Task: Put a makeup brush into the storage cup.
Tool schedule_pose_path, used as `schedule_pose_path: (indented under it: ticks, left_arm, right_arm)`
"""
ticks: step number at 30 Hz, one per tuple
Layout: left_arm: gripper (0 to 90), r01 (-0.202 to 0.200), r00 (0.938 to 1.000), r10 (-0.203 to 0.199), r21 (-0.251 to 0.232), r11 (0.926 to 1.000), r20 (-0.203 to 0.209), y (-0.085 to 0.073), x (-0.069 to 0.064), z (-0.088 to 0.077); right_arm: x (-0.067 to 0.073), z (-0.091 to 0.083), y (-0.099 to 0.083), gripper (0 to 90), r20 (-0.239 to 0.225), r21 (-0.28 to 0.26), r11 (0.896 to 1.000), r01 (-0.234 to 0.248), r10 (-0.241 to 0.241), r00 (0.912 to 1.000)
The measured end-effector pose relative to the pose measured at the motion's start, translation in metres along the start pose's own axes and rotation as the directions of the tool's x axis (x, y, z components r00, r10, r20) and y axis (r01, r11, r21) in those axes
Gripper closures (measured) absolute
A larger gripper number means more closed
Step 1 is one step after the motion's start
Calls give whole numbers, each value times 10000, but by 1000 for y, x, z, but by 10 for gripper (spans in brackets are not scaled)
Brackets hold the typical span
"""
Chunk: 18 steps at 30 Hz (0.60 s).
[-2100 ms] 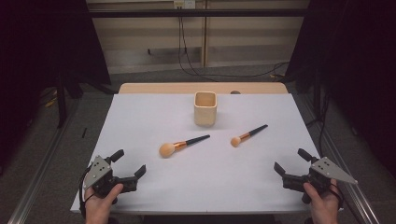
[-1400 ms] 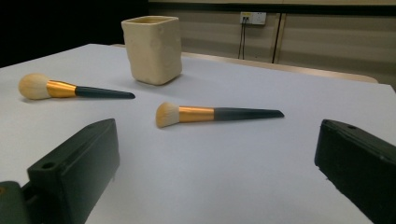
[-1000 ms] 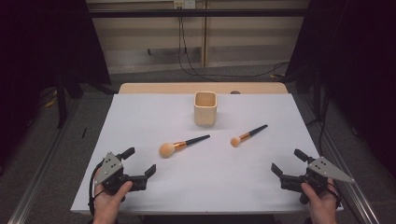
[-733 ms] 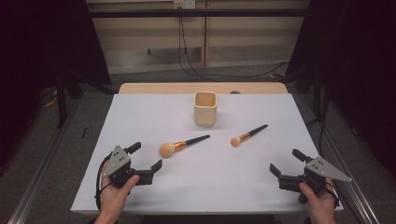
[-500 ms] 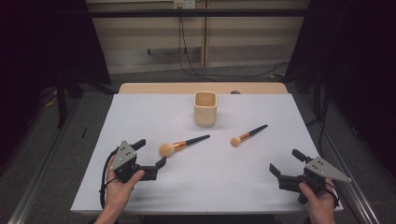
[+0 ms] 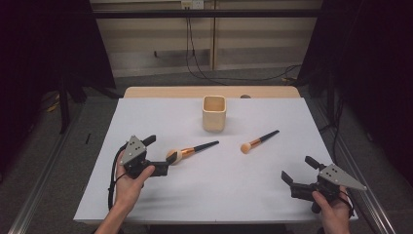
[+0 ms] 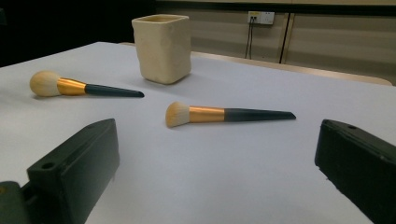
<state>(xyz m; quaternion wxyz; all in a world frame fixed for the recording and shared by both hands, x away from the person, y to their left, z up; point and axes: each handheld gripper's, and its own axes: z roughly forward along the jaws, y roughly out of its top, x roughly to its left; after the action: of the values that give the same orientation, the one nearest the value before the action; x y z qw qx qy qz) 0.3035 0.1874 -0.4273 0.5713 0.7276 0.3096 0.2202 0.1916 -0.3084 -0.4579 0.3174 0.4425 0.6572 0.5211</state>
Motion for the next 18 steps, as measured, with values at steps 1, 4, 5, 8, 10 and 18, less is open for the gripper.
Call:
schedule_pose_path:
  ticks: [1, 4, 5, 8, 10, 18]
  left_arm:
    - [39, 124, 9999, -124, -57, 9999, 11, 1, 2, 2]
    - [35, 166, 9998, -167, -96, 9998, -67, 6, 5, 8]
    - [35, 42, 10000, -43, -101, 9999, -90, 10, 6, 12]
    - [27, -143, 9998, 144, -21, 9999, 106, 18, 5, 21]
    - [27, -225, 9997, 225, -27, 9997, 78, 20, 4, 23]
    - [23, -381, 9986, 380, 26, 9993, 358, 38, -1, 45]
  right_arm:
    - [0, 1, 0, 0, -18, 20, 10000, 59, -59, 10000]
    - [1, 1, 0, 0, -67, 71, 9999, 105, -104, 9999]
    - [2, 1, -1, 0, -49, 65, 9999, 120, -120, 9999]
    - [2, 1, 0, 0, -43, 39, 10000, 90, -90, 10000]
    - [2, 0, 0, 0, -16, 9, 9999, 123, -123, 9999]
    - [0, 1, -1, 0, -53, 123, 9999, 102, -102, 9999]
